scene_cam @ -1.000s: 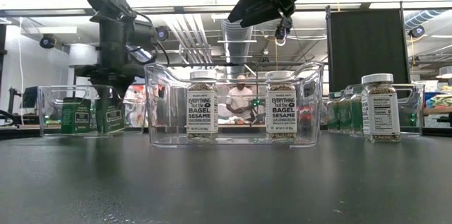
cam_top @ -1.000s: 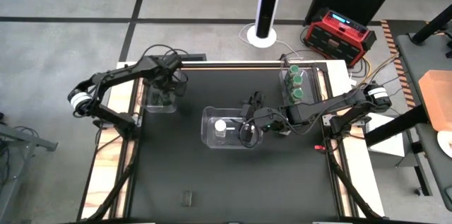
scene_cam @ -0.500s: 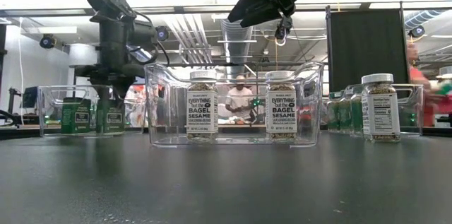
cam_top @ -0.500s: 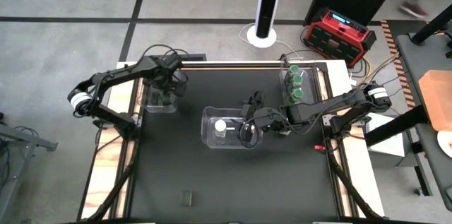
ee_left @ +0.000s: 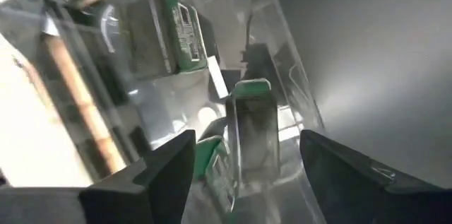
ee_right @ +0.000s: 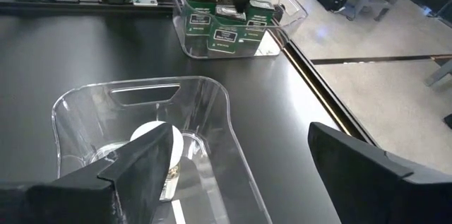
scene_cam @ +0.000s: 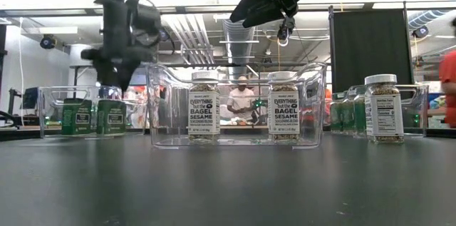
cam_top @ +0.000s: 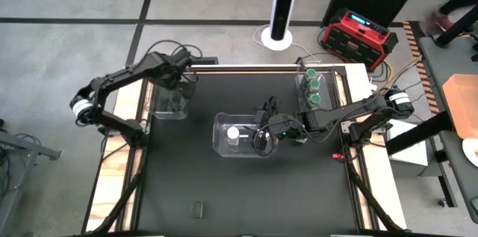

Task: Sort spices by type
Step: Put the white seasoning bottle into the top right transparent bin

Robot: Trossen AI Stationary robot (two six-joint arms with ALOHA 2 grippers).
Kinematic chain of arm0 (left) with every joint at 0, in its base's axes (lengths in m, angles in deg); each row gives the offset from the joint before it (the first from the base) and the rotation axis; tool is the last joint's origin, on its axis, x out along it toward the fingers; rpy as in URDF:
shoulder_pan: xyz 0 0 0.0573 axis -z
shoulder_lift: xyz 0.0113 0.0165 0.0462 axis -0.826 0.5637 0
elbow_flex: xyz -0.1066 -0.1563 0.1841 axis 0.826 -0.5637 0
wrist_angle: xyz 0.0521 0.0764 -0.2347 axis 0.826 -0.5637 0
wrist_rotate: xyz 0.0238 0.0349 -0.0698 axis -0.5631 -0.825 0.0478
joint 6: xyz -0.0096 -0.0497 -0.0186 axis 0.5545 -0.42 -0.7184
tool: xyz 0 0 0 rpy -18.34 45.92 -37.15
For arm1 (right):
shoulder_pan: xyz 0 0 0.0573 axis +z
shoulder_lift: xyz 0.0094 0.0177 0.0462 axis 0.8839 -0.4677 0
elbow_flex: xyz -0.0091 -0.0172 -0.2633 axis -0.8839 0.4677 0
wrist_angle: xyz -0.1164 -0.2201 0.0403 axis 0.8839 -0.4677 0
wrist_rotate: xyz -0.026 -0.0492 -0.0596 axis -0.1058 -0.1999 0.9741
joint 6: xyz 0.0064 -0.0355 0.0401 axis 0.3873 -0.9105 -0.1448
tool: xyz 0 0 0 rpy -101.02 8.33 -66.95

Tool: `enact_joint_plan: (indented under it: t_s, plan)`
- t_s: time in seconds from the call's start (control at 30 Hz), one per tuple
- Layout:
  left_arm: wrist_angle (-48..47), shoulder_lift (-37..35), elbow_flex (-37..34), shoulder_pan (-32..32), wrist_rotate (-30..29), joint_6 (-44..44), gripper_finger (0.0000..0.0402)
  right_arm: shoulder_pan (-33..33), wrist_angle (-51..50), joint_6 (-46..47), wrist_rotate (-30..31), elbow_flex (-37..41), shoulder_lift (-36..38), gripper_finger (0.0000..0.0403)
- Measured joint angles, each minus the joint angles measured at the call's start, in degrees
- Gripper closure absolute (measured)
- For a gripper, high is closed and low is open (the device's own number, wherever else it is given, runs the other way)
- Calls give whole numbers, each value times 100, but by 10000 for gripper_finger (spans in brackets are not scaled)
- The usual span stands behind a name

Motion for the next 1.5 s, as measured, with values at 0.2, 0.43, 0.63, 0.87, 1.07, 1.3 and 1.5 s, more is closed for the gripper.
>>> enact_joint_plan:
  t_s: [0.2, 0.43, 0.63, 0.87, 1.07, 1.3, 1.5]
  plan:
    - [-529, -332, 707, 468, -100, 263, 167, 3, -70, 2, 4, 0, 13, 85]
    - [-91, -1304, 592, 2445, -1173, 57, 170, 183, -193, -2, 22, -2, 277, 121]
    - [574, -1772, 75, 4476, -2199, -450, 170, 500, -359, 215, 22, -3, 538, 205]
    - [938, -1566, -171, 5897, -3239, -611, 170, 714, -1022, 1042, 22, -4, 579, 308]
    - [948, -1249, -192, 6274, -3470, -740, 171, 766, -3233, 2942, 22, -632, 578, 381]
    - [948, -975, -210, 6487, -3962, -804, 171, 762, -6299, 5057, -778, -1402, 560, 381]
    - [948, -838, -210, 6496, -4322, -801, 171, 722, -7683, 6051, -1665, -1556, 579, 342]
